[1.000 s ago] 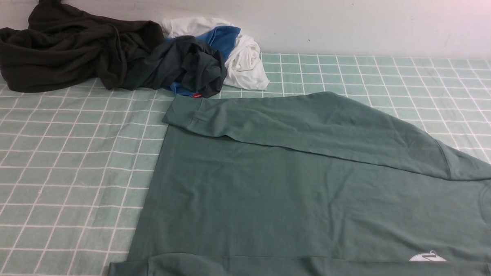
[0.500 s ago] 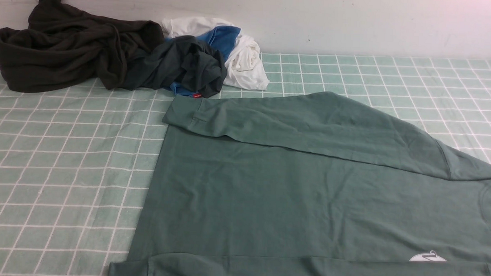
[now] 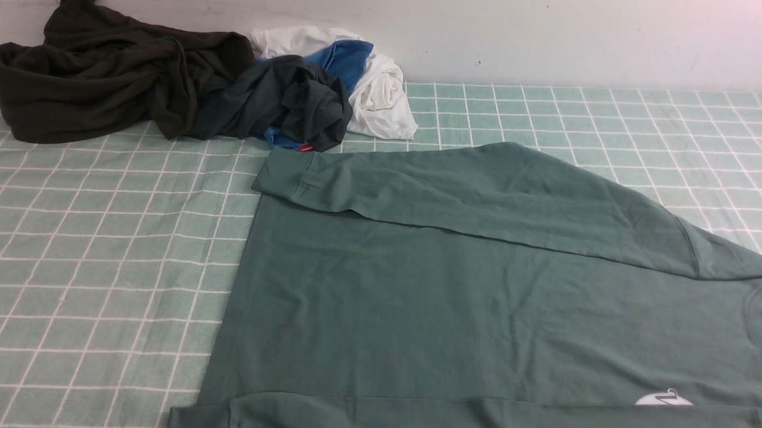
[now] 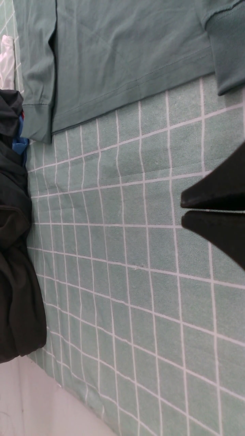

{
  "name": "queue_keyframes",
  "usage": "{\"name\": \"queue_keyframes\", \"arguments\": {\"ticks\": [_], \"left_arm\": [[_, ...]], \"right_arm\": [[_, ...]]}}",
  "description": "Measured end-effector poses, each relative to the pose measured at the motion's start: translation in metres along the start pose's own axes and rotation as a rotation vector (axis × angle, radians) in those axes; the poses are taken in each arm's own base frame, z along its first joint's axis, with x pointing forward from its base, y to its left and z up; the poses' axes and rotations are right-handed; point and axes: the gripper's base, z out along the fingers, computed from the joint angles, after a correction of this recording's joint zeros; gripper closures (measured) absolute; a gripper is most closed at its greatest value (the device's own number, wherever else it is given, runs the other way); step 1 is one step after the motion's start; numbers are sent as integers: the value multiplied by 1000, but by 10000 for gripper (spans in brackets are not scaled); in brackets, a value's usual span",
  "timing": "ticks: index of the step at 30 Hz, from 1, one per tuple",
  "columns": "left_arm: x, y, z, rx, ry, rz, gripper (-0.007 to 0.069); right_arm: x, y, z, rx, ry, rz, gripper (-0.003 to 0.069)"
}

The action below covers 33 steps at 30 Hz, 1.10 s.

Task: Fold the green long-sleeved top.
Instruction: Use the left arm to clamp the cuff closest to it

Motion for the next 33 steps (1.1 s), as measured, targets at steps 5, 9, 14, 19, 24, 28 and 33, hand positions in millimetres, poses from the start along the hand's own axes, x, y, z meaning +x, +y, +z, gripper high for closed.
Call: {"name": "queue_keyframes", "arguments": {"ticks": [5,9,14,19,24,28,33], "left_arm": [[0,-2,0,17,-2,-52,627],[-1,-5,0,52,-3,-151,627],[-1,-13,0,146,0,-455,627],[-9,-21,-2,269,-8,-856,627],[-14,-20,-3,290,-57,-961,627],[-16,-18,-3,279,-84,-973,627],[-35,-20,-12,321,-126,-840,627]], "right_arm": [[0,0,0,0,0,0,673],[0,0,0,-1,0,3,673],[-1,2,0,-17,-9,62,673],[-3,6,0,-72,-21,371,673],[-6,12,-1,-149,-7,805,673],[-8,13,-1,-177,-10,944,673],[-10,12,-1,-177,-43,962,673]]}}
